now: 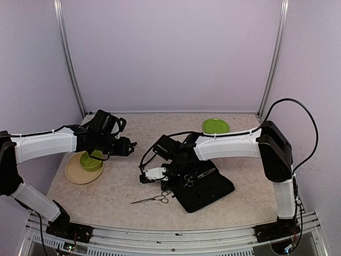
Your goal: Sort the hair-cutting tools
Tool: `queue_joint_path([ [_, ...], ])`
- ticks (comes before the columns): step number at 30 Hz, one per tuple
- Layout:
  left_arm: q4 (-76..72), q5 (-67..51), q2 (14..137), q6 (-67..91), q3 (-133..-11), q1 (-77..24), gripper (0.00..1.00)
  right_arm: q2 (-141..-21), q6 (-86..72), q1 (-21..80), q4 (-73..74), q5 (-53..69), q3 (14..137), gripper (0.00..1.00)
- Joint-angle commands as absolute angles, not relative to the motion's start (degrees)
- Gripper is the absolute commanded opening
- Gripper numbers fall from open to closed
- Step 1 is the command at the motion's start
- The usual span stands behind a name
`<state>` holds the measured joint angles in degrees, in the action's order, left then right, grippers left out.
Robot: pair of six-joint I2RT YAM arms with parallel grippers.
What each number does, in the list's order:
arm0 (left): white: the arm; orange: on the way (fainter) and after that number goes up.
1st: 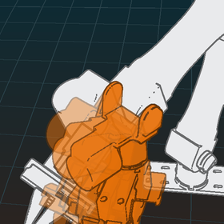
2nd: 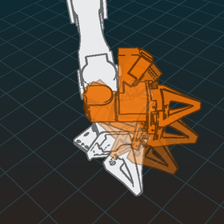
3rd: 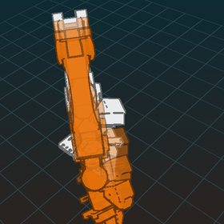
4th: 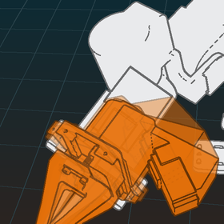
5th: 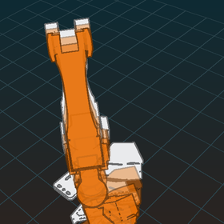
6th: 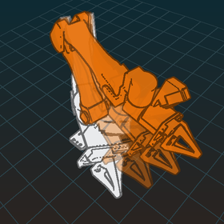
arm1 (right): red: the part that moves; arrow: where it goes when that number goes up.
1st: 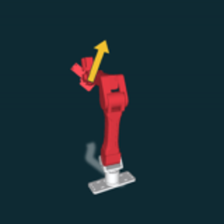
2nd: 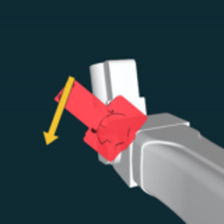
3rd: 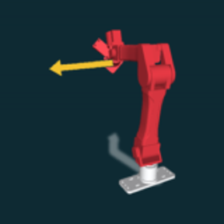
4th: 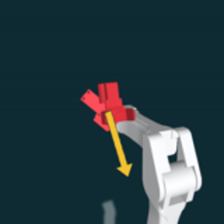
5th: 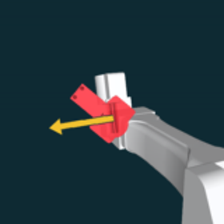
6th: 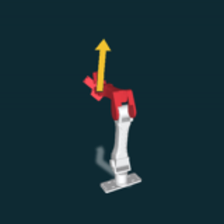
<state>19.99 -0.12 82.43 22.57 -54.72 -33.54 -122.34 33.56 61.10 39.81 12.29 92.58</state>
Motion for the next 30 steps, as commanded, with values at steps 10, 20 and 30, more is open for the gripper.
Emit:
queue_joint_path([
  [10, 21.7, 0.9, 82.0, 21.4, -57.6, -32.8, 0.47, -118.5, 30.5, 67.0, 39.6, 16.0, 89.0, 0.18],
  [20, 21.2, 0.6, 81.9, 21.4, -56.7, -32.9, 0.47, -121.7, 28.3, 67.3, 38.7, 12.8, 90.6, 0.22],
  [30, 19.6, -0.3, 82.5, 21.4, -55.6, -32.8, 0.47, -123.5, 26.8, 67.3, 38.8, 11.1, 92.1, 0.22],
])
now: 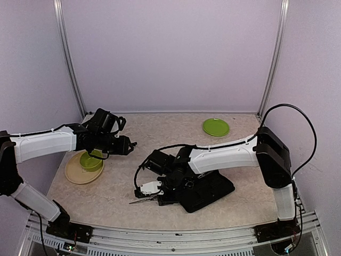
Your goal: Sort the hair-cutting tools
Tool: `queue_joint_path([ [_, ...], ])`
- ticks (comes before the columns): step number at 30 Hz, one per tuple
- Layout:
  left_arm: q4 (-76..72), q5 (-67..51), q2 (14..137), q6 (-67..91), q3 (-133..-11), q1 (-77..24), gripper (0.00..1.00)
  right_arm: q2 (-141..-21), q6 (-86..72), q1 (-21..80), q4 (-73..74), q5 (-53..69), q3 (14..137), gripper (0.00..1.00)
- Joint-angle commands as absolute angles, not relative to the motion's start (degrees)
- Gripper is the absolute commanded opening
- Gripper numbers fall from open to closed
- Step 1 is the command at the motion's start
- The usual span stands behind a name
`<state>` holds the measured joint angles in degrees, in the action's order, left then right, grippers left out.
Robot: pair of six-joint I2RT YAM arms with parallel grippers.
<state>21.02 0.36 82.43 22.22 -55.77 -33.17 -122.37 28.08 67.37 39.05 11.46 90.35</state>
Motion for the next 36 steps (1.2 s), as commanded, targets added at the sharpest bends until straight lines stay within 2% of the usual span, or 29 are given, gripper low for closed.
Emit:
queue_joint_path([
  [1, 19.6, -0.3, 82.4, 21.4, -55.6, -32.8, 0.47, -123.1, 26.8, 67.3, 38.8, 11.3, 92.4, 0.22],
  [20, 19.8, -0.2, 82.1, 21.4, -55.5, -32.9, 0.47, -128.0, 26.3, 67.3, 40.4, 9.0, 94.3, 0.20],
  [24, 20.3, -0.2, 82.6, 21.4, -56.6, -32.7, 0.47, -130.1, 26.9, 67.4, 43.2, 7.0, 94.8, 0.09],
  [29, 21.1, 0.0, 82.6, 21.4, -57.7, -32.7, 0.47, -132.8, 25.6, 68.4, 48.0, 6.2, 98.5, 0.21],
  [34, 22.0, 0.0, 82.5, 19.8, -58.3, -32.7, 0.47, -133.9, 24.1, 68.6, 52.1, 9.5, 103.2, 0.21],
  [36, 22.3, -0.1, 82.2, 19.8, -58.4, -32.8, 0.47, -134.8, 23.9, 68.6, 53.2, 8.0, 104.3, 0.25],
])
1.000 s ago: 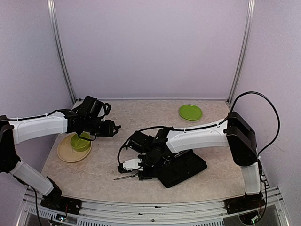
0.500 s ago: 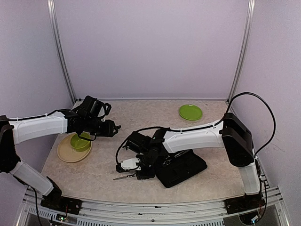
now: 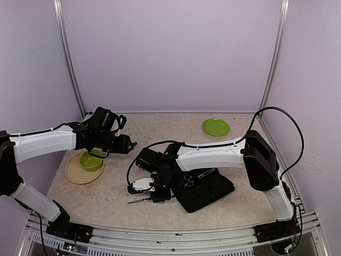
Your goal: Sort the hair-cutting tools
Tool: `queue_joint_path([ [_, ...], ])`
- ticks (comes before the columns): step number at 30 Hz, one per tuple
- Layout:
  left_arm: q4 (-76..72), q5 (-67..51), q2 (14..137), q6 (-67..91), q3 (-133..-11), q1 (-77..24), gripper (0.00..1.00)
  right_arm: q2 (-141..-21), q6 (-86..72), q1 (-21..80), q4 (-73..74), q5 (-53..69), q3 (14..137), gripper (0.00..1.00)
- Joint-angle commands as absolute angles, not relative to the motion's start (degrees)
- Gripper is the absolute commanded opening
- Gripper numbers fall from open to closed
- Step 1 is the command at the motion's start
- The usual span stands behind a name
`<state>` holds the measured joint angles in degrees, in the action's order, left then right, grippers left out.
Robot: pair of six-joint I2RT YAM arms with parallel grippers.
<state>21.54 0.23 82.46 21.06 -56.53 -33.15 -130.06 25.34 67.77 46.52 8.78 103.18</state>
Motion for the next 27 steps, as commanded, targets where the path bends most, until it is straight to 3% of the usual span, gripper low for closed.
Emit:
queue_joint_path([
  [1, 22.5, -0.2, 82.1, 19.8, -58.4, -32.8, 0.47, -135.6, 24.0, 68.6, 54.8, 7.7, 105.3, 0.25],
  [8, 22.9, 0.3, 80.8, 20.0, -57.8, -32.7, 0.47, -134.3, 25.6, 68.6, 59.8, 14.8, 107.4, 0.22],
  [14, 23.6, 0.0, 80.7, 20.0, -58.6, -32.7, 0.47, -133.0, 26.4, 68.6, 58.8, 10.9, 104.4, 0.30],
  [27, 24.0, 1.1, 81.0, 19.9, -59.7, -32.7, 0.47, -128.9, 27.3, 70.0, 46.9, 2.2, 94.0, 0.00],
])
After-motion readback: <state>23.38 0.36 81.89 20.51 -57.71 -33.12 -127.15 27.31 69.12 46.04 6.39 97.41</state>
